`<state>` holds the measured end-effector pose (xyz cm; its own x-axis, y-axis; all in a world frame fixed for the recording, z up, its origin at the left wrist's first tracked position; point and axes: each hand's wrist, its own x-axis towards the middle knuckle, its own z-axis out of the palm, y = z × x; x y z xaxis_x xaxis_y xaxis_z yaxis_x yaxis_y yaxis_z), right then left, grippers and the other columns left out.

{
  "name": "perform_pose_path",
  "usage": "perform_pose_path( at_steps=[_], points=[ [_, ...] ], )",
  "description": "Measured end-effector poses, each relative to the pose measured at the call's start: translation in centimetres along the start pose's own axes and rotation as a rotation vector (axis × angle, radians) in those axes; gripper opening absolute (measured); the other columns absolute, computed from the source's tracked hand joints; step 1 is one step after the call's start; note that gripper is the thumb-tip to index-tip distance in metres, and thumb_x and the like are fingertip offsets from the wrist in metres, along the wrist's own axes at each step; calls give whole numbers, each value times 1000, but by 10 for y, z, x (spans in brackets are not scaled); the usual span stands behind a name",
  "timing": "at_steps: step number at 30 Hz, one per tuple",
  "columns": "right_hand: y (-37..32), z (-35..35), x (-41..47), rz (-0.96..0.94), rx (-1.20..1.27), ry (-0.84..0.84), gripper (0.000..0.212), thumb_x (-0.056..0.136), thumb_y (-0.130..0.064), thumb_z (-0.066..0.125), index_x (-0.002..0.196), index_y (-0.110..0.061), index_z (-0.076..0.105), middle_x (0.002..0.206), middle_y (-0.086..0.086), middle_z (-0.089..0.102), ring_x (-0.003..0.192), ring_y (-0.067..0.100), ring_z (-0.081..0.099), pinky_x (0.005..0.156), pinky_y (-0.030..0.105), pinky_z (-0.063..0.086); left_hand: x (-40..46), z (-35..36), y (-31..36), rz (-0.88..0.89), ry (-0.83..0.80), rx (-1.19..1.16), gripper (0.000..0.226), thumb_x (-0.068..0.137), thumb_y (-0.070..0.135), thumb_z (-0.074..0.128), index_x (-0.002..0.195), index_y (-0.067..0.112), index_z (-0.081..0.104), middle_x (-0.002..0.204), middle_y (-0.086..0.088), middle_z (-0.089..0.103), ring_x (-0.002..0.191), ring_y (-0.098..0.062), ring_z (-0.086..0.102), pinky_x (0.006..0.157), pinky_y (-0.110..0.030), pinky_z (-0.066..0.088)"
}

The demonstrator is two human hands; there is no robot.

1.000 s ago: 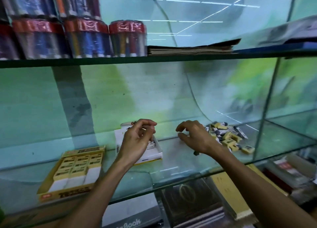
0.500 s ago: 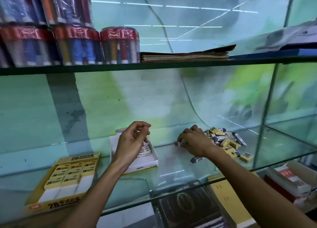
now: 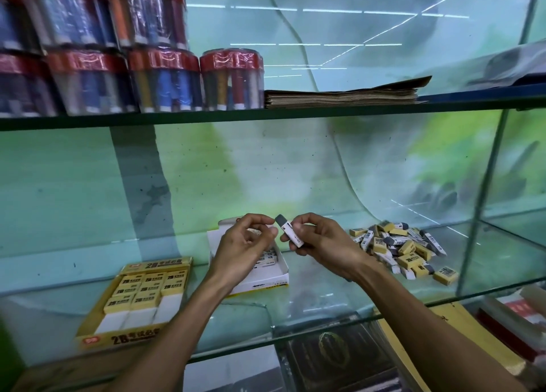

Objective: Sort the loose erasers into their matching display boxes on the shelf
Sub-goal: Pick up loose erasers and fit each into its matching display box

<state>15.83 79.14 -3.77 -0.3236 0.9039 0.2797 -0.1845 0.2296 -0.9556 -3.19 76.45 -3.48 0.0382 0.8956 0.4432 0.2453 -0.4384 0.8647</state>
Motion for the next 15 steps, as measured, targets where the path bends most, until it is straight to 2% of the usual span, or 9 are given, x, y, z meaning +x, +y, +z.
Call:
perform_pose_path(
  at_steps=[2, 6, 9, 12, 15],
  points=[
    [0, 9, 0, -16, 7, -25, 7, 97, -7, 54, 96, 0, 54, 81, 21, 64, 67, 24, 57, 62, 29, 43, -2, 0, 1, -2, -8, 28, 13, 89, 29, 70, 101, 26, 67, 96, 11, 70, 80, -16, 63, 73, -27, 48],
    [-1, 20, 0, -44, -38, -42, 9, 96, -11, 56, 95, -2, 56, 80, 19, 66, 67, 22, 60, 64, 30, 45, -7, -3, 6, -12, 3, -6, 7, 91, 20, 67, 99, 21, 68, 89, 11, 70, 76, -9, 62, 65, -15, 44],
    [1, 23, 1, -48, -179, 1, 15, 98, -17, 56, 97, -3, 59, 87, 16, 72, 74, 21, 66, 67, 32, 48, -8, -12, 9, -64, 54, -137, 9, 91, 13, 66, 99, 17, 67, 90, 6, 71, 75, -6, 63, 72, -21, 48],
    [4, 25, 4, -65, -296, 30, 10, 98, -14, 56, 95, -5, 60, 92, 14, 74, 73, 17, 65, 64, 29, 45, -9, -26, 12, -67, 92, -156, 11, 92, 10, 63, 103, 9, 64, 88, -2, 69, 67, -4, 61, 67, -19, 47],
    [8, 28, 8, -67, -354, 35, 9, 98, -13, 56, 95, -5, 61, 92, 11, 74, 72, 14, 61, 63, 25, 44, -9, -37, 14, -44, 97, -112, 10, 93, 13, 63, 104, 11, 63, 85, -1, 68, 66, -4, 60, 64, -16, 47]
  ],
)
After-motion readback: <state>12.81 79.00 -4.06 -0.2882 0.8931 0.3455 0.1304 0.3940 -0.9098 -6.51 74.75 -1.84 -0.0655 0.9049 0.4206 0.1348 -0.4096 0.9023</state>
